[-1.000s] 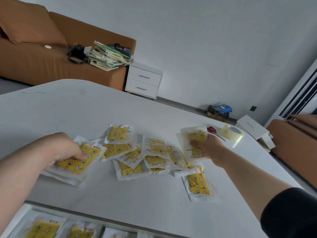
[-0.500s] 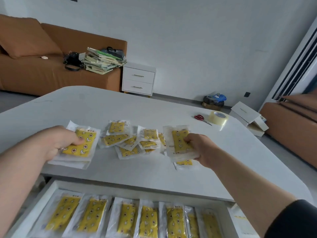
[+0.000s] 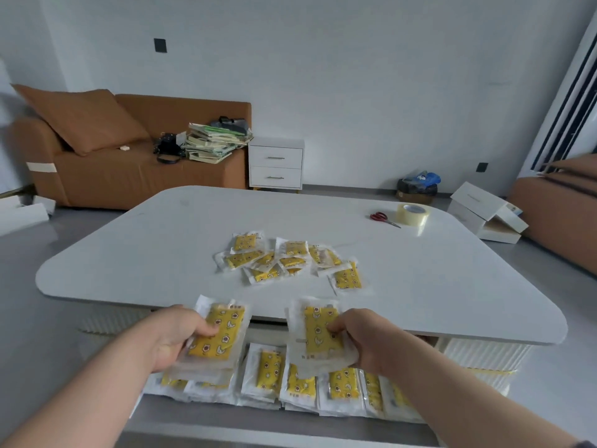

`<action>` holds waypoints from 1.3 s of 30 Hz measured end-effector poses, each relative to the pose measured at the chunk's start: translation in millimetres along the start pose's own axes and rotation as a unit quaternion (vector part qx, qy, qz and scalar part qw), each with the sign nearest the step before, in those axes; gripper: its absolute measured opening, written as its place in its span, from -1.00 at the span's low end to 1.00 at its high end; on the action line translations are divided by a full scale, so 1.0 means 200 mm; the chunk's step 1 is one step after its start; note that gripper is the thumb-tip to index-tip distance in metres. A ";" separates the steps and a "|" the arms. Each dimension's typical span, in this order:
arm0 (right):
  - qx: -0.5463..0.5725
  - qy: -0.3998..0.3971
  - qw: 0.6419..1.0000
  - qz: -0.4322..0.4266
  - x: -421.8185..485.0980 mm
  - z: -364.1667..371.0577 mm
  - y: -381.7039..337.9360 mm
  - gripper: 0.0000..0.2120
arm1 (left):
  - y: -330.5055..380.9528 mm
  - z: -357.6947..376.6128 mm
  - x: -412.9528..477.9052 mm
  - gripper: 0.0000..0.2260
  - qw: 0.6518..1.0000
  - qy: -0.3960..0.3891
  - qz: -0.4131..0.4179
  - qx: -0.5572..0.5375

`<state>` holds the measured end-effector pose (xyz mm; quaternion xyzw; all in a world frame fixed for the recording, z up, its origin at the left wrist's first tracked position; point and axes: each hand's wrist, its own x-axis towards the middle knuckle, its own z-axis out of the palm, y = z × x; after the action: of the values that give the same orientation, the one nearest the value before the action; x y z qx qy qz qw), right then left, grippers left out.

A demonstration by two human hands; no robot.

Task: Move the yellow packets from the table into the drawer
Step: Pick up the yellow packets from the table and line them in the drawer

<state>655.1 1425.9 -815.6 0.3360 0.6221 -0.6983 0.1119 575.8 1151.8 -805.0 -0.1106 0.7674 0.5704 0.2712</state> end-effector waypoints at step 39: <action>-0.204 0.049 0.972 0.103 0.62 0.16 0.32 -0.90 | -0.30 0.34 0.60 -0.76 0.985 0.025 -0.090 0.147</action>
<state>589.5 1415.2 -942.2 0.4023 0.7180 -0.5240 0.2192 525.7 1213.5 -932.3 -0.1519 0.8363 0.4220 0.3154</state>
